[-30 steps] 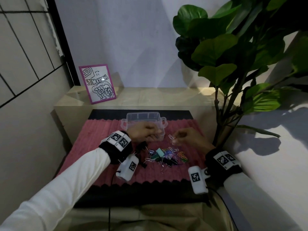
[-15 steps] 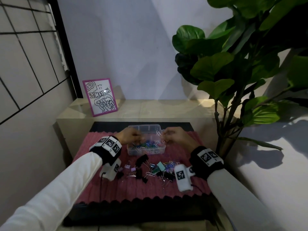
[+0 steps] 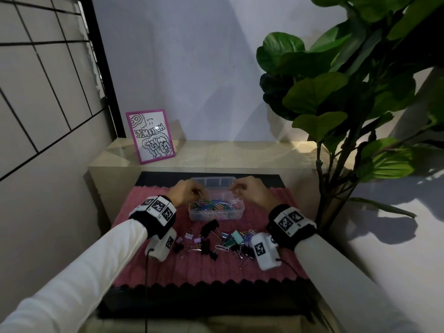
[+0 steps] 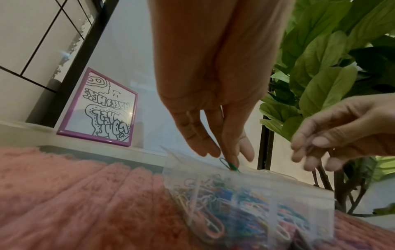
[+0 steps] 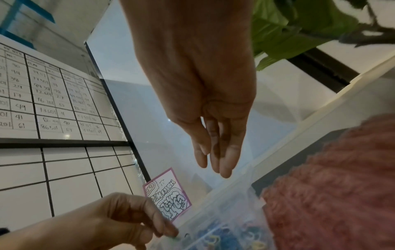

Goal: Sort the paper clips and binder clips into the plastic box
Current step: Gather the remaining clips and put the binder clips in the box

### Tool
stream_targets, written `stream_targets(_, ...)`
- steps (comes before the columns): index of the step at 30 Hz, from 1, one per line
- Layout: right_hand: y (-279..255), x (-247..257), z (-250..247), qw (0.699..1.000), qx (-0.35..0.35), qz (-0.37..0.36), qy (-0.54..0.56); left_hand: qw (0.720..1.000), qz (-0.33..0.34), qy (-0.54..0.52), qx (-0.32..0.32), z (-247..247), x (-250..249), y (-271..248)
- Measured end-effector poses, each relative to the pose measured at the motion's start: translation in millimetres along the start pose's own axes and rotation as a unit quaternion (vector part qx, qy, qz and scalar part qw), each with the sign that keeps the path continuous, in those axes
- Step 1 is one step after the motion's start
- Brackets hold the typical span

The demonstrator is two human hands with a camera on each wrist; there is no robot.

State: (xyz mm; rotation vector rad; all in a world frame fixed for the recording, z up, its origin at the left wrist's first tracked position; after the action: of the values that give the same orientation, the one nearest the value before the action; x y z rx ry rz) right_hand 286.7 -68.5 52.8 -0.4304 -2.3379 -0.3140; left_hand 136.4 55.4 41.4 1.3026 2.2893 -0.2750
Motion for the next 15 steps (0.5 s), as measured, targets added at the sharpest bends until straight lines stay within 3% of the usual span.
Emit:
stream_targets(2,-10.4,-6.7,-13.1,0.999,-0.027,-0.023,0.006,1.000,-0.005,-0.008,0.012,3.4,1.7,1.6)
stream_targets(5,-31.0,-20.9,-29.6,0.996,-0.035,-0.048,-0.067,0.999,-0.009,-0.028,0.015,5.8,0.2,1.8)
stream_targets(10,-62.7,-63.1,-26.9,0.983,0.114,0.024,-0.139,0.998,0.020,-0.019,-0.052,8.3,-23.8,-1.1)
stream_targets(12,-71.5,-73.3,-22.6,0.978,0.138,0.042,-0.148,0.997,0.059,-0.041,-0.031,20.3,-50.0,-4.7)
stream_targets(15,-75.3,-73.9,-11.7,0.976,0.160,0.036,-0.146,0.990,0.114,-0.047,0.070,49.6,-86.8,-10.7)
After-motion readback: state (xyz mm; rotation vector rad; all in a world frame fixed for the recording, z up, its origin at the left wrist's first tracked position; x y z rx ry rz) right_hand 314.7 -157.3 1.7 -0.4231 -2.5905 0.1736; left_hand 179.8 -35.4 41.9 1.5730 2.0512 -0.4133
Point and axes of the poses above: each hand's wrist, its own y-axis towards the middle knuckle, its own z-axis out of the palm, x = y × z, the point moved 4 cm from there along y, towards the middle knuckle, and after that the axes turned 3 degrees about -x, right-handed, at the moved point
